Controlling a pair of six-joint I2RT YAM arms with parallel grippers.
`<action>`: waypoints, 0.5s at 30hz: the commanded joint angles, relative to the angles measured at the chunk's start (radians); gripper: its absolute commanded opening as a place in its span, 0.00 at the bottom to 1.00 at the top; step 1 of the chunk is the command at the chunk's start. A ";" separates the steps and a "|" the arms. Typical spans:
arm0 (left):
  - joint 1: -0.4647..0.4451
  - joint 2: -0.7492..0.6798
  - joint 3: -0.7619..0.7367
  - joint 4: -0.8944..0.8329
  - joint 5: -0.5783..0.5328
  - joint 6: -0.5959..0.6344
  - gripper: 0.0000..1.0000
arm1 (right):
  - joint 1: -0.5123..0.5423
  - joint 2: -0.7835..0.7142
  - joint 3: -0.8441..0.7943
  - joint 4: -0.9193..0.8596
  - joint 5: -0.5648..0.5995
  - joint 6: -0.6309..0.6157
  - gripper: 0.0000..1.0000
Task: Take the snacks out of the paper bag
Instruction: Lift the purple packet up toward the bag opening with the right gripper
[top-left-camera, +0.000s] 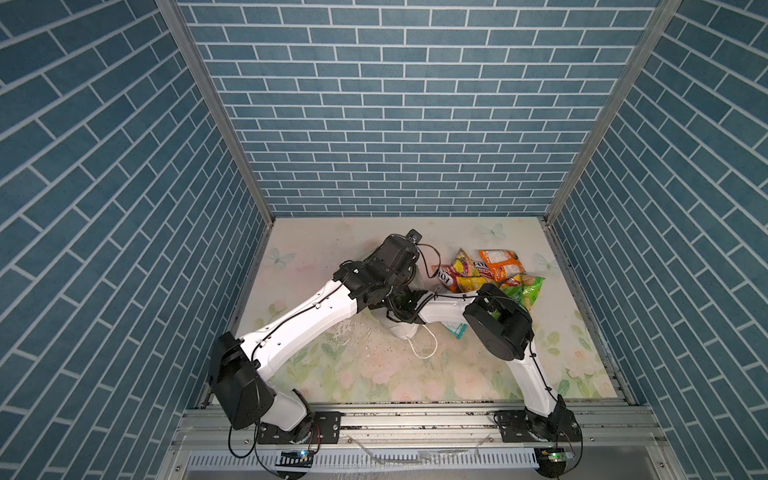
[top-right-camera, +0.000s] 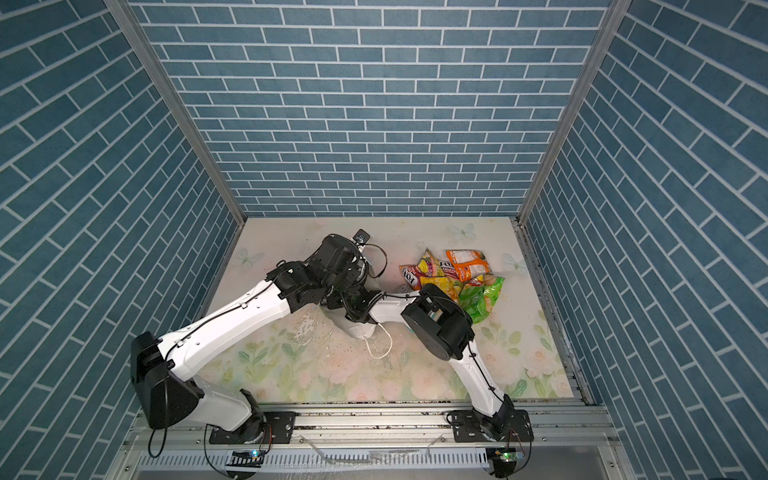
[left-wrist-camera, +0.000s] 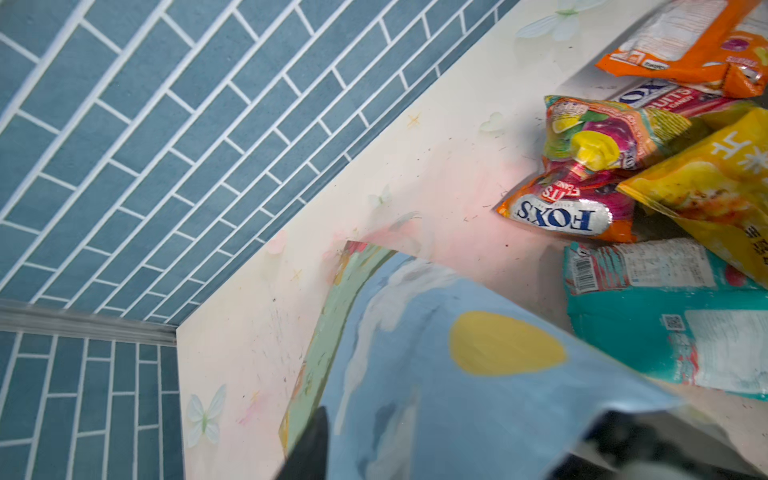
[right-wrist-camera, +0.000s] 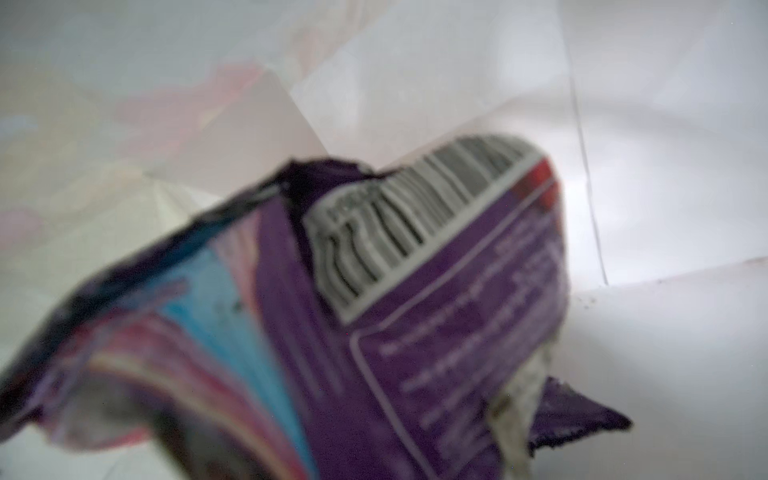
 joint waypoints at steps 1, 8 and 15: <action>-0.017 0.005 -0.040 -0.137 -0.015 -0.017 1.00 | -0.040 -0.106 0.001 0.066 -0.034 0.026 0.00; -0.050 -0.065 -0.031 -0.115 0.016 -0.028 1.00 | -0.096 -0.113 -0.030 0.113 -0.133 0.092 0.00; -0.050 -0.117 -0.059 -0.124 0.017 -0.144 1.00 | -0.184 -0.136 -0.089 0.205 -0.310 0.190 0.00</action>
